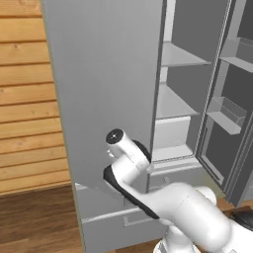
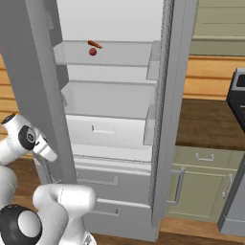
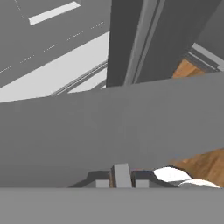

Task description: Take the strawberry from the fridge and place it on top of the pancake, located on the dining counter.

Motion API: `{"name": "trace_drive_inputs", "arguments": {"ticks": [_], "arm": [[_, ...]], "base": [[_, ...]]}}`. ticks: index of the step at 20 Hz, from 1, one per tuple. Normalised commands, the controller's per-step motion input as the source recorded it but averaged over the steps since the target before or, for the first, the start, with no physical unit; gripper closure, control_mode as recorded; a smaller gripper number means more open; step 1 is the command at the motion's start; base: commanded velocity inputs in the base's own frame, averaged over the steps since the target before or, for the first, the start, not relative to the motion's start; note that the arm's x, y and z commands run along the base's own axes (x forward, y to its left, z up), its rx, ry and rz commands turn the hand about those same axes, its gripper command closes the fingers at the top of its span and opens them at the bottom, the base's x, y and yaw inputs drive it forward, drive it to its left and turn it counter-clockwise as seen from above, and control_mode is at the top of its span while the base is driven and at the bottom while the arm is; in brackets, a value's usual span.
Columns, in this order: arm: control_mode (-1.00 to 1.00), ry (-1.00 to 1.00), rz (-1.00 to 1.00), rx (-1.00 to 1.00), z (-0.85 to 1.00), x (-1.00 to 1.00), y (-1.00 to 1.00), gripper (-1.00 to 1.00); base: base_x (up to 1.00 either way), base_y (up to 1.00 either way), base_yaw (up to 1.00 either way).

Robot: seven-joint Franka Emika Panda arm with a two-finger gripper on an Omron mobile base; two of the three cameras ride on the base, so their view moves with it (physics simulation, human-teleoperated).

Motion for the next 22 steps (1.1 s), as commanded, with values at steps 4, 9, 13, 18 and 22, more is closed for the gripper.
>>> {"name": "trace_drive_inputs", "arguments": {"ticks": [4,9,13,18,22], "arm": [[-1.0,0.04,-0.17,-0.19,0.0,-0.37,0.98,1.0],[-1.0,0.0,-0.17,-0.14,0.0,-0.39,1.0,-1.0],[-1.0,0.0,-0.13,-0.13,0.0,-0.1,0.89,-1.0],[-1.0,0.0,-0.07,-0.12,0.19,0.0,0.39,-1.0],[-1.0,0.0,0.06,-0.01,0.46,-0.36,0.34,-1.0]], "base": [[0.0,0.0,0.0],[0.0,0.0,0.0],[0.0,0.0,0.0],[0.0,0.0,0.0],[0.0,0.0,0.0]]}}
